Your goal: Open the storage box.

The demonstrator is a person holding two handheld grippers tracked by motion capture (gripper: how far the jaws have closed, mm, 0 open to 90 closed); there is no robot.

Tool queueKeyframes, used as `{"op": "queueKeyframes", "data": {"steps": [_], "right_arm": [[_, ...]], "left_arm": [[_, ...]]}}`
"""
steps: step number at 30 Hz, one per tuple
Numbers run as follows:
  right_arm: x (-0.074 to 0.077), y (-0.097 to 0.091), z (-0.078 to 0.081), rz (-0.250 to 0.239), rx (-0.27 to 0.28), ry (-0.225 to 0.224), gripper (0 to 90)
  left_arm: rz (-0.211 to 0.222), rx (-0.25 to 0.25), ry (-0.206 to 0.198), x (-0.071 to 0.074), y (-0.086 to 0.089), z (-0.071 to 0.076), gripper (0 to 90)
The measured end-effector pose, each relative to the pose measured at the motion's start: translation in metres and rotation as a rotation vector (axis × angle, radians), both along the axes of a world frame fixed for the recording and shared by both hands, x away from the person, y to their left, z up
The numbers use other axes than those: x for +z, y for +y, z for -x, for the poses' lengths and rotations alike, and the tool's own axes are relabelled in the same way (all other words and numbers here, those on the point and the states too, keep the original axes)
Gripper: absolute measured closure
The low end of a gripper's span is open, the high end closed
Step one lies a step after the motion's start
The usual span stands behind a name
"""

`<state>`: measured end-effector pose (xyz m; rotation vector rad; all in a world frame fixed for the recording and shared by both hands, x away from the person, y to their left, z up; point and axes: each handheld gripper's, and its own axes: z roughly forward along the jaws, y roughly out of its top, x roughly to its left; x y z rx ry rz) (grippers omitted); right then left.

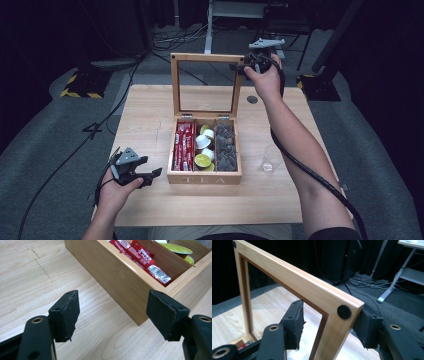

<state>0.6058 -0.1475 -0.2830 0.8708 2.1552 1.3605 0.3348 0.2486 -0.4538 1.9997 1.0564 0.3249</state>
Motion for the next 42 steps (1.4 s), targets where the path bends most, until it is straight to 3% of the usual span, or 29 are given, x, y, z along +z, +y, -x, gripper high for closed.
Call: {"op": "queueKeyframes", "data": {"steps": [5, 15, 23, 28, 34, 38, 40, 42], "right_arm": [[-0.003, 0.004, -0.007, 0.034, -0.032, -0.005, 45.4], [-0.014, 0.005, -0.018, 0.041, -0.049, -0.009, 46.3], [-0.02, 0.006, -0.022, 0.055, -0.058, 0.03, 46.8], [-0.017, 0.005, -0.021, 0.06, -0.057, 0.028, 45.5], [-0.009, -0.004, -0.011, 0.015, -0.04, 0.019, 32.1], [-0.003, -0.015, 0.004, 0.007, 0.002, 0.006, 30.2], [-0.001, -0.018, 0.009, 0.008, 0.013, 0.006, 29.7], [0.002, -0.025, 0.022, 0.016, 0.046, 0.015, 29.5]], "left_arm": [[-0.002, -0.004, 0.008, 0.0, 0.0, 0.0, 27.2], [-0.018, -0.023, 0.014, -0.004, 0.0, -0.001, 27.2], [-0.014, -0.021, 0.018, -0.005, 0.001, -0.001, 27.4], [-0.01, -0.019, 0.017, -0.005, 0.001, 0.0, 27.5], [-0.002, -0.021, 0.011, -0.005, 0.002, 0.001, 27.5], [0.024, 0.004, -0.021, 0.0, 0.002, 0.005, 29.0], [0.027, -0.004, -0.03, 0.001, 0.001, 0.007, 29.3], [0.021, -0.013, -0.033, 0.001, -0.002, 0.011, 29.4]]}}
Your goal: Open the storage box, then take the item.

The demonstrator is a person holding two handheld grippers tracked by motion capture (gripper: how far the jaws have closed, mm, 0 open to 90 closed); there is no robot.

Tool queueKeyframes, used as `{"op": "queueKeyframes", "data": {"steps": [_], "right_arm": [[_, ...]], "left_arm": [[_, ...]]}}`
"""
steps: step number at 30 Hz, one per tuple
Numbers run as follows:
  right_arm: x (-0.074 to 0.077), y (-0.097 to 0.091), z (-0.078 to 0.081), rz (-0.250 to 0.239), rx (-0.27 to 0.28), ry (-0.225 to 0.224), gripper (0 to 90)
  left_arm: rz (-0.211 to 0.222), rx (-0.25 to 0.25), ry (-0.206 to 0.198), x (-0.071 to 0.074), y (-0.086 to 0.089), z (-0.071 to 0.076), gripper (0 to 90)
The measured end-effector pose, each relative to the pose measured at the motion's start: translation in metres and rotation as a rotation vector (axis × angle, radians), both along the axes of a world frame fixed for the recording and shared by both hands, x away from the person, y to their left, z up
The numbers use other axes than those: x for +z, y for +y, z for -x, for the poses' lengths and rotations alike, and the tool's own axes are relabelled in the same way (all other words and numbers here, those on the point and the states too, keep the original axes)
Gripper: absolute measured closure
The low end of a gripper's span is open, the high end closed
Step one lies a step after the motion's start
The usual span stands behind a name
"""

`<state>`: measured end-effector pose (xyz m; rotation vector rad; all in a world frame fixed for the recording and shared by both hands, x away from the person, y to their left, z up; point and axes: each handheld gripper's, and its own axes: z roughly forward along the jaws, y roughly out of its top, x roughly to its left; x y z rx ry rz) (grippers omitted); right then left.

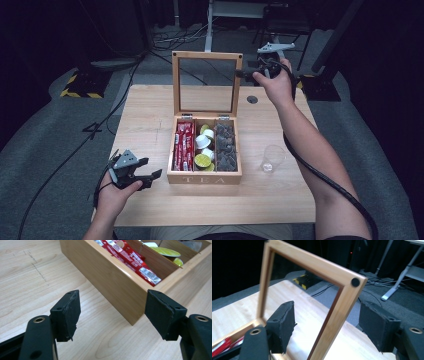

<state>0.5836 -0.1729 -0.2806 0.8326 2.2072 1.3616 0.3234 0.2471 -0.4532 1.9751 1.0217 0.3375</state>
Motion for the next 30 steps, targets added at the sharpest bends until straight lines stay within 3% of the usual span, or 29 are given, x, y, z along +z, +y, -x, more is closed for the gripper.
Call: {"op": "queueKeyframes", "data": {"steps": [4, 7, 12, 21, 27, 30], "right_arm": [[0.003, -0.006, 0.019, -0.002, 0.046, 0.015, 31.9], [0.003, -0.007, 0.036, -0.038, 0.092, 0.026, 32.1], [0.0, -0.008, 0.068, -0.038, 0.158, 0.031, 32.0], [-0.02, -0.006, 0.102, -0.004, 0.173, 0.094, 32.0], [-0.033, -0.003, 0.112, 0.006, 0.171, 0.117, 31.4], [-0.047, -0.002, 0.113, 0.033, 0.164, 0.148, 32.8]], "left_arm": [[-0.01, 0.005, 0.027, -0.005, 0.001, -0.002, 29.6], [-0.012, 0.004, 0.032, -0.005, 0.001, -0.003, 30.0], [-0.021, 0.002, 0.034, -0.008, -0.002, -0.007, 30.1], [-0.089, 0.017, 0.065, -0.019, -0.002, -0.009, 28.6], [-0.144, 0.047, 0.089, -0.028, 0.002, -0.01, 28.0], [-0.14, 0.065, 0.108, -0.034, 0.006, -0.01, 27.6]]}}
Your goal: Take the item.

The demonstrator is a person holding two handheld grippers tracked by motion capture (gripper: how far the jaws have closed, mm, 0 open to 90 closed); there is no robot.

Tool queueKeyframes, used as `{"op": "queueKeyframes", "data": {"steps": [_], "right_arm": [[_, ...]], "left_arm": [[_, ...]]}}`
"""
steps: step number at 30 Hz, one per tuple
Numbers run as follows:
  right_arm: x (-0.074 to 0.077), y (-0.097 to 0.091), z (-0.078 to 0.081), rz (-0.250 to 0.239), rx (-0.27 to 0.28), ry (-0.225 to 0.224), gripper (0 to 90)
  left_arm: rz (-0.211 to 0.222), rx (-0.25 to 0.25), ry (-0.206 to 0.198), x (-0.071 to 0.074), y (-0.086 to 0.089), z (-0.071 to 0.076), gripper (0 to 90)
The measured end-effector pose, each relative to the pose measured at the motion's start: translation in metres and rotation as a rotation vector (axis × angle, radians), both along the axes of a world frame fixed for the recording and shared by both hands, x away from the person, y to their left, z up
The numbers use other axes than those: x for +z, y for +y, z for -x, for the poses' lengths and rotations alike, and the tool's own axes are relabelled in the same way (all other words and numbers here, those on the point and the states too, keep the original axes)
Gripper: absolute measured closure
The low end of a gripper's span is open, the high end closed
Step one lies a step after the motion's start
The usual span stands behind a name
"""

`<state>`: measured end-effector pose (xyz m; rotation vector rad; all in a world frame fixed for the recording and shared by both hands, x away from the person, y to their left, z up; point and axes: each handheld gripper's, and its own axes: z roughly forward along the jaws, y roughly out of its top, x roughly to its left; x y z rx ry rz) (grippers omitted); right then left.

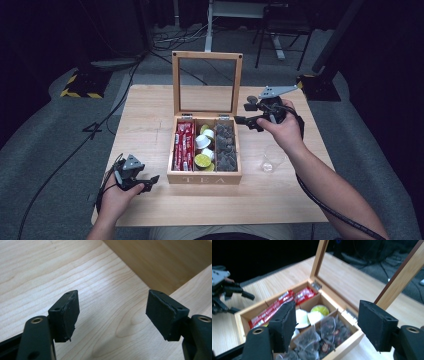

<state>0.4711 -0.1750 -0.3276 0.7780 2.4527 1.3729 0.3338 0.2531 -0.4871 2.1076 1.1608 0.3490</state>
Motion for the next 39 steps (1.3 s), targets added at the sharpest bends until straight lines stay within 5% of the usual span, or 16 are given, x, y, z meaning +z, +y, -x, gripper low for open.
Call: {"op": "queueKeyframes", "data": {"steps": [10, 23, 39], "right_arm": [[-0.033, 0.022, 0.0, 0.079, 0.048, 0.086, 40.5], [-0.064, 0.047, -0.006, 0.197, 0.081, 0.157, 46.8], [-0.085, 0.064, -0.014, 0.316, 0.108, 0.203, 47.1]], "left_arm": [[-0.03, -0.005, 0.016, -0.009, -0.001, -0.001, 27.0], [-0.054, -0.01, -0.042, -0.016, -0.004, -0.003, 18.9], [-0.055, -0.005, -0.045, -0.017, -0.005, -0.002, 17.9]]}}
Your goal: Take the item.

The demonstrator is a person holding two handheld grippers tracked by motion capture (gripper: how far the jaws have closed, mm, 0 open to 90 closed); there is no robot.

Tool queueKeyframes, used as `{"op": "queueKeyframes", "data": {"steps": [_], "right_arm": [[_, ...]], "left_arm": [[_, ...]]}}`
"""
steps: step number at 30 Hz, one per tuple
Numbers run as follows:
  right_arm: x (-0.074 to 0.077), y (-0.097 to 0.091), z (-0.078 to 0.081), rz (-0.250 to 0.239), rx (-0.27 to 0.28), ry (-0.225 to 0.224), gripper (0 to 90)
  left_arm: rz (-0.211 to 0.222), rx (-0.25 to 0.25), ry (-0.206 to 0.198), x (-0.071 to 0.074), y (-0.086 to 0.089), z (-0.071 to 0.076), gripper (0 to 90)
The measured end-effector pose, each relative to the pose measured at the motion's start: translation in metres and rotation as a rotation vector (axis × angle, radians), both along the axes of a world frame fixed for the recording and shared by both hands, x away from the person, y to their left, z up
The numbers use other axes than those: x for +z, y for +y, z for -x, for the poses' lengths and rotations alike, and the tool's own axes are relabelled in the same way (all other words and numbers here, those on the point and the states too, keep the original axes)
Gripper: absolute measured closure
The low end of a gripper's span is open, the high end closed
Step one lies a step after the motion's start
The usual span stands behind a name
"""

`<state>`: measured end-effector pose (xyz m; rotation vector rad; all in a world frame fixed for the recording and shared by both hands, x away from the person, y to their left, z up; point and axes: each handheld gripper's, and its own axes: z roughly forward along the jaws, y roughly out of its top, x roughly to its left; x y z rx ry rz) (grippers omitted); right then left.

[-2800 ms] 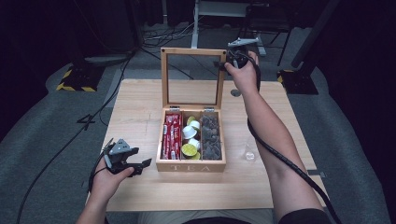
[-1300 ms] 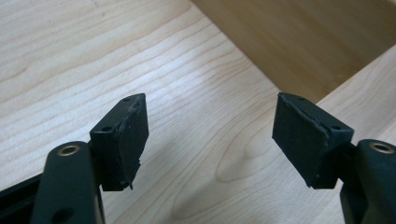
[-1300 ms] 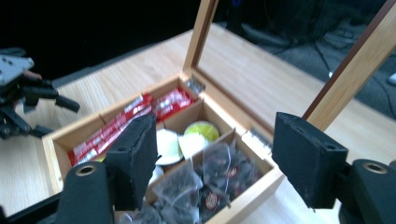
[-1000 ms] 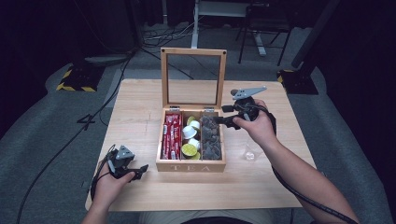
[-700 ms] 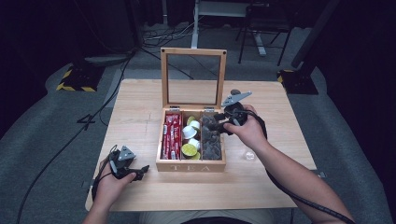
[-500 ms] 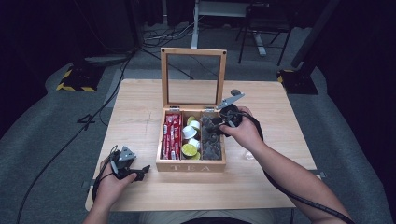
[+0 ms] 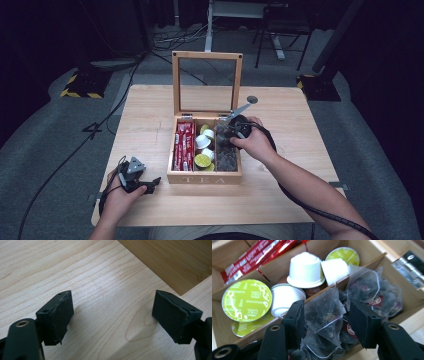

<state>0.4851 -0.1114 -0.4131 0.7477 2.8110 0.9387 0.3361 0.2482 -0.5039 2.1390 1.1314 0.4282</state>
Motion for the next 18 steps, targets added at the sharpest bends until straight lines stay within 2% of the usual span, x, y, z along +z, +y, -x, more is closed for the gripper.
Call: {"op": "queueKeyframes", "data": {"steps": [8, 12, 18], "right_arm": [[-0.0072, 0.0065, -0.0008, 0.06, 0.032, 0.021, 50.3], [-0.0101, 0.008, -0.0011, 0.089, 0.051, 0.027, 67.0], [-0.0071, 0.0095, 0.0, 0.11, 0.064, -0.001, 74.4]], "left_arm": [[0.002, 0.004, 0.001, -0.0001, -0.0006, 0.0001, 17.8], [0.003, 0.006, 0.0, -0.0002, -0.0008, 0.0001, 17.7], [0.003, 0.007, 0.002, -0.0001, -0.0009, 0.0004, 17.8]]}}
